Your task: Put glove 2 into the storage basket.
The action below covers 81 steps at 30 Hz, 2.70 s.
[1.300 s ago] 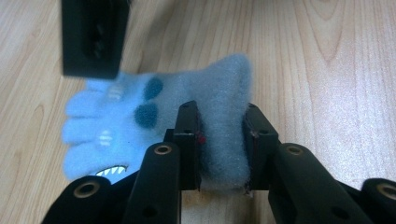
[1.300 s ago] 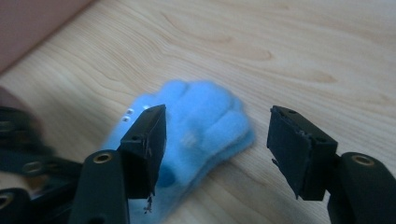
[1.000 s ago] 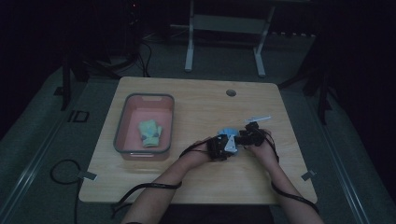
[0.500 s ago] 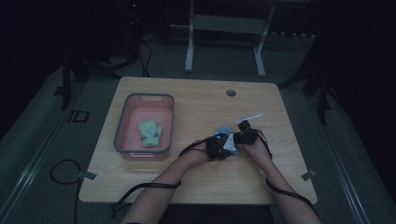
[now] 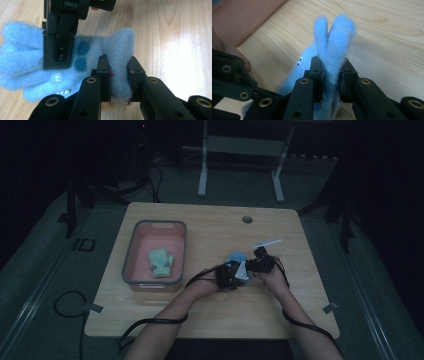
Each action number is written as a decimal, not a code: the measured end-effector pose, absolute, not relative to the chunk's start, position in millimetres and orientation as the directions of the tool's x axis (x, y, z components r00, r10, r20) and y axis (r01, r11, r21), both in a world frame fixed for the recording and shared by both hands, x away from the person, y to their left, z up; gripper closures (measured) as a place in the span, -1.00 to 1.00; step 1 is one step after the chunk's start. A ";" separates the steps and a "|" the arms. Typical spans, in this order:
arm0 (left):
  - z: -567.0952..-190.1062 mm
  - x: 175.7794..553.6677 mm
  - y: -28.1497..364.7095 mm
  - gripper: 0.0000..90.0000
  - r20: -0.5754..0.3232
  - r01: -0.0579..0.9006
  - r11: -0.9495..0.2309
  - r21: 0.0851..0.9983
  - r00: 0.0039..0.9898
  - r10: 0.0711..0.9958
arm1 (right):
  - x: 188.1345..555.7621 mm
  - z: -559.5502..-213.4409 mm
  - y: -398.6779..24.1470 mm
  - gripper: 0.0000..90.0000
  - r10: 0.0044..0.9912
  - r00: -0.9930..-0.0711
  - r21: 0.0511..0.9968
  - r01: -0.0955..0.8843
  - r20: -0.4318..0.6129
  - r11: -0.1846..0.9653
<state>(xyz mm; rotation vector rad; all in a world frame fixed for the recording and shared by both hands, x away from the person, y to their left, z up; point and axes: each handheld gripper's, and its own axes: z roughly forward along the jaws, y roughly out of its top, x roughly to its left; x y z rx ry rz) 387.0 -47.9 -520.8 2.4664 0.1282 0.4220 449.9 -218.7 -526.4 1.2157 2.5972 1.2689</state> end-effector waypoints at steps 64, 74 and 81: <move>-424.8 363.9 107.0 0.69 0.319 0.123 -0.800 0.588 0.873 0.369 | 455.7 -431.2 -61.9 0.70 0.445 -0.857 0.782 0.457 0.260 0.423; -426.9 359.8 133.7 0.69 0.319 0.164 -0.800 0.577 0.857 0.405 | 457.1 -431.7 -28.7 0.70 0.415 -0.873 0.779 0.441 0.257 0.446; -426.2 356.1 153.9 0.69 0.323 0.188 -0.801 0.569 0.844 0.427 | 458.1 -431.9 -4.9 0.70 0.391 -0.884 0.776 0.429 0.256 0.462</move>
